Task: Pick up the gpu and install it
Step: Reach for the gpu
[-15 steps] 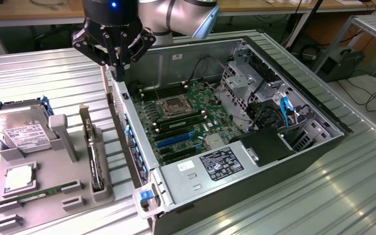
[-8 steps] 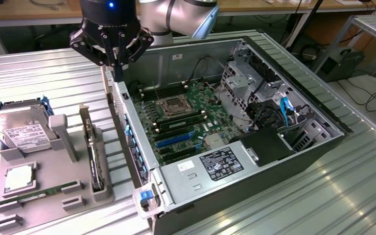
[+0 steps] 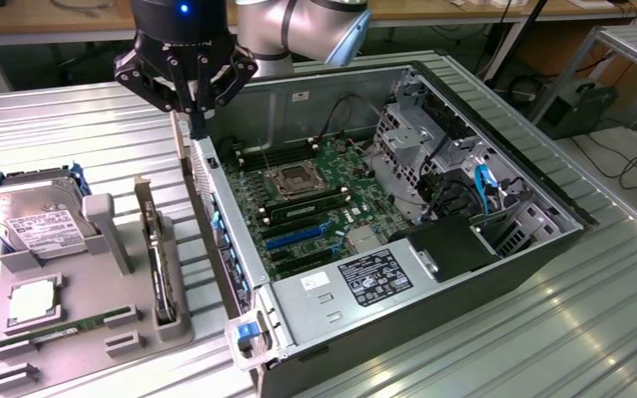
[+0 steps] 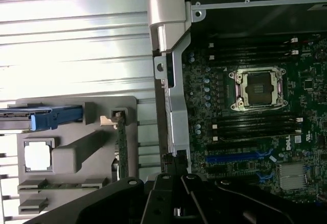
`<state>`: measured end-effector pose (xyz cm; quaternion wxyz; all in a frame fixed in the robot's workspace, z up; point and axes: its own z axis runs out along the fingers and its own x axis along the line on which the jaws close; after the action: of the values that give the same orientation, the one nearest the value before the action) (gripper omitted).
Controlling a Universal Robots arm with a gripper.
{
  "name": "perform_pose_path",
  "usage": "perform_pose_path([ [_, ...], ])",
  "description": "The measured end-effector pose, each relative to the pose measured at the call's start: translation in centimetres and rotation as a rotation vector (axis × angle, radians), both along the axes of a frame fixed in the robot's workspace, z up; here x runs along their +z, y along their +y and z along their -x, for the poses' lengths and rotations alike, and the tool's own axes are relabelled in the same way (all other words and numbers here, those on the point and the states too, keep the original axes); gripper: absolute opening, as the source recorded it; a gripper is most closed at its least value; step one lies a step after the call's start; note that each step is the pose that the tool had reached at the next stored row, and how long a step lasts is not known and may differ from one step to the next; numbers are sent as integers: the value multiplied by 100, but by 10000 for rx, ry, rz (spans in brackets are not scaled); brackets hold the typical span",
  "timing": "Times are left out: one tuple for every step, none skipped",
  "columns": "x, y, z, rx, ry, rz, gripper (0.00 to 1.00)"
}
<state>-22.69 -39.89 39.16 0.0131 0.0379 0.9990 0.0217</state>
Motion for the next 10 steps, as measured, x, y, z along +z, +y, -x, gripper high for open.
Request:
perform_pose_path([
  [0,0,4,1,0,0,11],
  [0,0,10,0,1,0,11],
  [0,0,16,0,0,0,11],
  [0,0,22,0,0,1,11],
  [0,0,27,1,0,0,11],
  [-1,0,30,0,0,0,11],
  [-1,0,35,0,0,0,11],
  [-1,0,43,0,0,0,11],
  [-1,0,47,0,0,0,11],
  [-1,0,51,0,0,0,11],
])
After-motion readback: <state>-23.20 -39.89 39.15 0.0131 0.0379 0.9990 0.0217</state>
